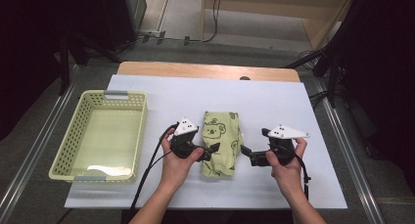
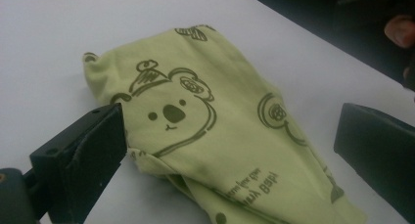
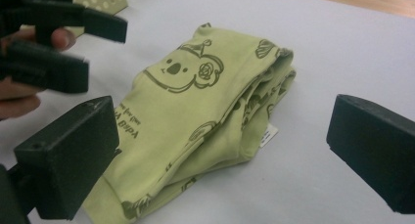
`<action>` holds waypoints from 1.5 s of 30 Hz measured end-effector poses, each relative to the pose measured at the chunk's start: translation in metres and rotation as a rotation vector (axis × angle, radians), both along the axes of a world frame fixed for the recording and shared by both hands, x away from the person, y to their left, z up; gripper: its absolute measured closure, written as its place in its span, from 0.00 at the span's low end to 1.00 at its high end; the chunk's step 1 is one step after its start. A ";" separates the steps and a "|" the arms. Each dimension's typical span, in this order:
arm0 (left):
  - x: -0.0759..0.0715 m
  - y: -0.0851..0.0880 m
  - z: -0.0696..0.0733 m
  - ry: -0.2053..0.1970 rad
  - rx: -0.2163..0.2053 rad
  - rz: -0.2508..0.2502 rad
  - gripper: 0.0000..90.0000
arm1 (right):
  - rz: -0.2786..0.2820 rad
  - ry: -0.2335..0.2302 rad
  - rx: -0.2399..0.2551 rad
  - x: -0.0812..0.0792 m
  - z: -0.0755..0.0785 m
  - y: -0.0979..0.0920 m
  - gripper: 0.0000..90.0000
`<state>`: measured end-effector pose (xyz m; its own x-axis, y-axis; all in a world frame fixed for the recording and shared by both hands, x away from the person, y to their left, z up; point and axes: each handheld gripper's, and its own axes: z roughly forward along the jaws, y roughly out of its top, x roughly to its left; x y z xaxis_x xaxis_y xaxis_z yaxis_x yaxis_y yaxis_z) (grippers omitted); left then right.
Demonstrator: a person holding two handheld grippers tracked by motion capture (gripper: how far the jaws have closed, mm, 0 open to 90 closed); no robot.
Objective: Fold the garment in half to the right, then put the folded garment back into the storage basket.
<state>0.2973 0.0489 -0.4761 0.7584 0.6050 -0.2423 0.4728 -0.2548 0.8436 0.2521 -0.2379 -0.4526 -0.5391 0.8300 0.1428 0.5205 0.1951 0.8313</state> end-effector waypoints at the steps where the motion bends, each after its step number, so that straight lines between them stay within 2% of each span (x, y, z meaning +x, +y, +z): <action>1: -0.002 -0.001 -0.001 0.002 -0.001 -0.003 0.00 | -0.002 -0.001 0.001 0.002 0.001 -0.001 0.00; 8: -0.016 -0.005 -0.004 -0.004 0.010 -0.019 0.00 | -0.004 -0.001 -0.002 0.014 0.003 -0.001 0.00; 15: -0.027 -0.010 -0.011 -0.005 0.051 -0.019 0.00 | 0.010 0.000 -0.023 0.030 0.006 0.002 0.00; 19: -0.029 -0.010 -0.019 0.024 0.064 0.004 0.00 | 0.030 0.001 -0.043 0.042 0.008 0.008 0.00; 21: -0.030 -0.012 -0.023 0.045 0.091 0.034 0.00 | 0.036 0.007 -0.056 0.048 0.008 0.011 0.00; 23: -0.030 -0.012 -0.027 0.072 0.083 0.048 0.00 | 0.039 0.012 -0.053 0.054 0.008 0.014 0.01; 26: -0.031 -0.013 -0.031 0.082 0.093 0.046 0.00 | 0.020 0.024 -0.076 0.065 0.006 0.018 0.12; 29: -0.033 -0.014 -0.032 0.077 0.098 0.044 0.00 | 0.012 0.039 -0.073 0.078 0.000 0.020 0.16; 32: -0.033 -0.016 -0.034 0.088 0.116 0.035 0.00 | -0.032 0.063 -0.086 0.090 -0.005 0.023 0.28; 38: -0.038 -0.022 -0.037 0.092 0.170 0.030 0.00 | -0.016 0.104 -0.106 0.110 -0.018 0.025 0.62; 43: -0.040 -0.025 -0.039 0.083 0.199 0.019 0.00 | 0.000 0.141 -0.070 0.118 -0.022 0.023 0.95; 45: -0.039 -0.025 -0.039 0.092 0.196 0.015 0.00 | -0.011 0.147 -0.079 0.119 -0.023 0.020 0.98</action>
<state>0.2581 0.0241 -0.5151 0.7291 0.6585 -0.1865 0.5505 -0.4024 0.7315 0.3714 -0.2176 -0.4758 -0.5079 0.8476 0.1538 0.6381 0.2502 0.7282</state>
